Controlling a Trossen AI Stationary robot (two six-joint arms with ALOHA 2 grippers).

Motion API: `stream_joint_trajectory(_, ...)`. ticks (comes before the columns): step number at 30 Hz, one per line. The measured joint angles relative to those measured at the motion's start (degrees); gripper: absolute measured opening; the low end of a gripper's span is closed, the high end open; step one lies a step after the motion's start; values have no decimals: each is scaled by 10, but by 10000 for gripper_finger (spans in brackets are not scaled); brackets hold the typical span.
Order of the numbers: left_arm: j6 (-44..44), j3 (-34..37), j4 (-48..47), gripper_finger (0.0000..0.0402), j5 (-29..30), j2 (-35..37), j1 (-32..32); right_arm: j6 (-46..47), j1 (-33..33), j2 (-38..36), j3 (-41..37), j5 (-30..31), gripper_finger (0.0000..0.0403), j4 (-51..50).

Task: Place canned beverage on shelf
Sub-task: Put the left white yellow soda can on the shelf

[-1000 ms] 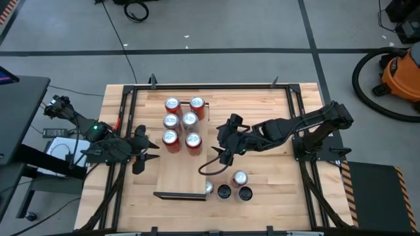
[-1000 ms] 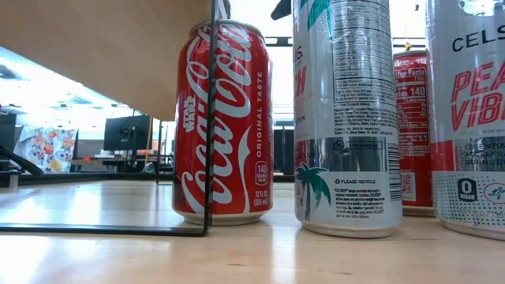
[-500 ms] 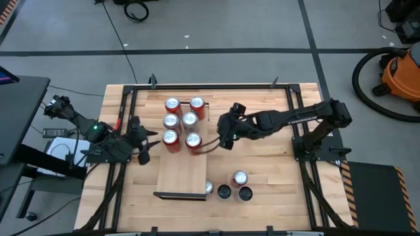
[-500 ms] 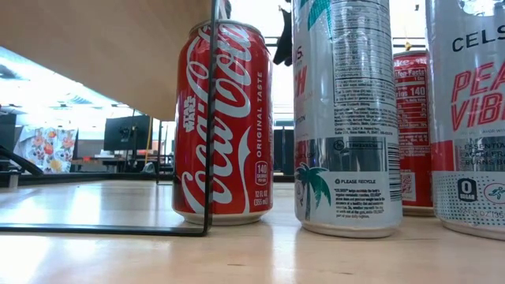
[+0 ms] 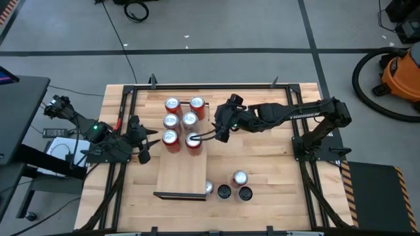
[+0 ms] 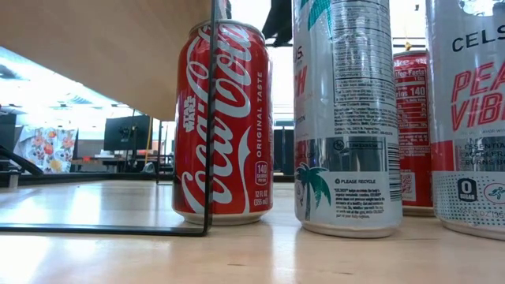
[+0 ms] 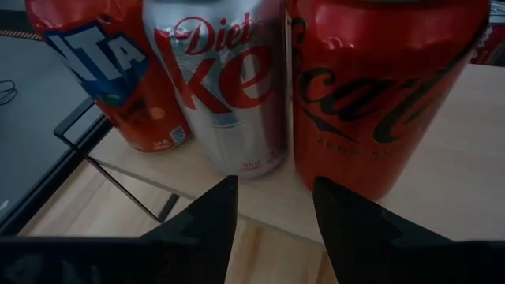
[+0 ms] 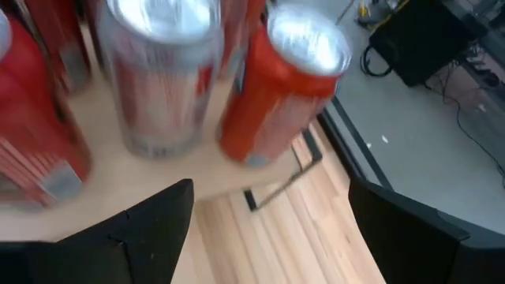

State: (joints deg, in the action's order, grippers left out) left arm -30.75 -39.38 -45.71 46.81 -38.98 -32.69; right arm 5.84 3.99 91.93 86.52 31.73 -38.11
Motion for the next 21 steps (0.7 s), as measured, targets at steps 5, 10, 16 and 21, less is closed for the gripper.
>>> stream_joint_trajectory(5, -2, 0, 0, 178, -15, 0, 0, -2, 4, 0, 27, -2, 348, -2)
stream_joint_trajectory(10, -15, 0, 0, 178, -34, 0, 0, -19, 12, 0, 55, -4, 348, -5)
stream_joint_trajectory(16, -17, 0, 0, 178, -36, 0, 0, -8, 19, 0, 108, -31, 348, -9)
stream_joint_trajectory(21, -18, 0, 0, 178, -47, 0, 0, 0, 32, 0, 114, -35, 348, -17)
